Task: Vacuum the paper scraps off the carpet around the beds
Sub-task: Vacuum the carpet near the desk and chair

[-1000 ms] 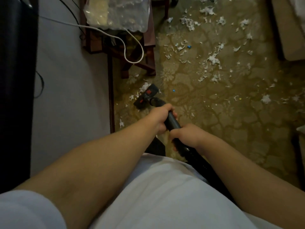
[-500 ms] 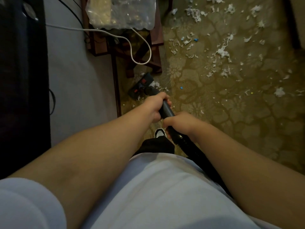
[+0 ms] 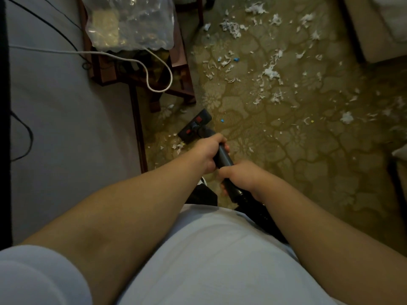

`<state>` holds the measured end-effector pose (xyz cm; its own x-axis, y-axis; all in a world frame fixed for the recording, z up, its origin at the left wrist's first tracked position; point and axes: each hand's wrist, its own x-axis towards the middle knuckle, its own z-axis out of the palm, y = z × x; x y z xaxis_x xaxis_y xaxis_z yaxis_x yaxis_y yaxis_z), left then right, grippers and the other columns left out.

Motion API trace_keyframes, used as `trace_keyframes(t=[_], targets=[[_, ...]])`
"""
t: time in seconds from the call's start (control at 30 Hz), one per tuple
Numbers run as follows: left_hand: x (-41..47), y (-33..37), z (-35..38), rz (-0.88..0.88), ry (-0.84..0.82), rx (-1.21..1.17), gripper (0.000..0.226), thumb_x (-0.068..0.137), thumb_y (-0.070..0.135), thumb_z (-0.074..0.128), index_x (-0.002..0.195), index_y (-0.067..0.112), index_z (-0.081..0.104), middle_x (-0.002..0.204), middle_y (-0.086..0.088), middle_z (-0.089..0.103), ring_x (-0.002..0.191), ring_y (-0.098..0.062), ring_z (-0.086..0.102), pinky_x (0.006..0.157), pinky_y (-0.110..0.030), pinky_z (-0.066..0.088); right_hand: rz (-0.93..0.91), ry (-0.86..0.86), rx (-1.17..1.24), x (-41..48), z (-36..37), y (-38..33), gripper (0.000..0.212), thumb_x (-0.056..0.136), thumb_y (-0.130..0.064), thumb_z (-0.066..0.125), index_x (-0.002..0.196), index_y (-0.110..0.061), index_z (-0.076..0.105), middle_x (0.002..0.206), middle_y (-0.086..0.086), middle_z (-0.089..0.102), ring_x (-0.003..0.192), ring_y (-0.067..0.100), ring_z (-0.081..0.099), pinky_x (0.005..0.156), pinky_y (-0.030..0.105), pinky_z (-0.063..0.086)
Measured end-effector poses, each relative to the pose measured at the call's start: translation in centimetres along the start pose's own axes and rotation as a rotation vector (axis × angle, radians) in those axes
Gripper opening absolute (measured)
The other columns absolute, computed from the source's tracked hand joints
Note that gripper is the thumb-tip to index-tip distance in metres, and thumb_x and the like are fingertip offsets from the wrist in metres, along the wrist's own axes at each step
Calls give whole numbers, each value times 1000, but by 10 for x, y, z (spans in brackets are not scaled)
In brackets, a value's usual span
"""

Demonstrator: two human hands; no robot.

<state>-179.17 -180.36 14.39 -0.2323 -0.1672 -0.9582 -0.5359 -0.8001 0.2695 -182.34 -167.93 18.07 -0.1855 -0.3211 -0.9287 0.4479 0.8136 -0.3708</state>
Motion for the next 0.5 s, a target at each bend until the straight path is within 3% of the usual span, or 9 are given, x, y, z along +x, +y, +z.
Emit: trace_keyframes(t=[0.1, 0.17, 0.23, 0.3, 0.4, 0.5], targets=[[-3, -32, 42, -18, -7, -1, 9, 89, 12, 61, 80, 11, 59, 61, -3, 58, 60, -16, 54, 70, -33, 51, 9, 5, 0, -16, -38, 34, 17, 82, -12, 74, 92, 1, 71, 68, 12, 72, 61, 26, 69, 59, 35, 57], [-7, -55, 75, -32, -6, -4, 8, 89, 11, 62, 82, 10, 59, 60, -3, 58, 59, -17, 55, 68, -33, 51, 27, 0, -21, -29, -70, 57, 30, 73, -18, 78, 96, 1, 72, 73, 15, 75, 67, 33, 72, 72, 48, 64], [-13, -77, 112, -42, -11, -2, 10, 90, 11, 62, 81, 10, 59, 58, -4, 58, 58, -17, 54, 66, -32, 52, 51, -15, -18, -42, -103, 80, 47, 61, -24, 79, 100, 1, 72, 81, 21, 78, 76, 40, 76, 83, 60, 63], [-15, -100, 150, -48, -22, 11, 15, 91, 11, 61, 76, 10, 58, 57, -4, 58, 57, -18, 54, 65, -32, 51, 78, -12, -16, -57, -137, 103, 50, 59, -26, 79, 100, 2, 72, 86, 22, 78, 81, 42, 78, 79, 58, 63], [-16, -136, 204, -71, -48, 40, 17, 92, 11, 59, 75, 10, 56, 60, -5, 57, 58, -19, 53, 63, -32, 50, 114, 30, 15, -79, -184, 138, 35, 76, -20, 77, 101, 5, 72, 83, 19, 77, 69, 31, 75, 61, 41, 60], [-19, -169, 247, -109, -88, 54, 15, 92, 9, 58, 77, 9, 56, 63, -6, 56, 58, -18, 53, 63, -32, 50, 145, 51, 36, -100, -220, 170, 26, 84, -14, 74, 99, 6, 71, 76, 17, 75, 65, 28, 71, 60, 37, 58]])
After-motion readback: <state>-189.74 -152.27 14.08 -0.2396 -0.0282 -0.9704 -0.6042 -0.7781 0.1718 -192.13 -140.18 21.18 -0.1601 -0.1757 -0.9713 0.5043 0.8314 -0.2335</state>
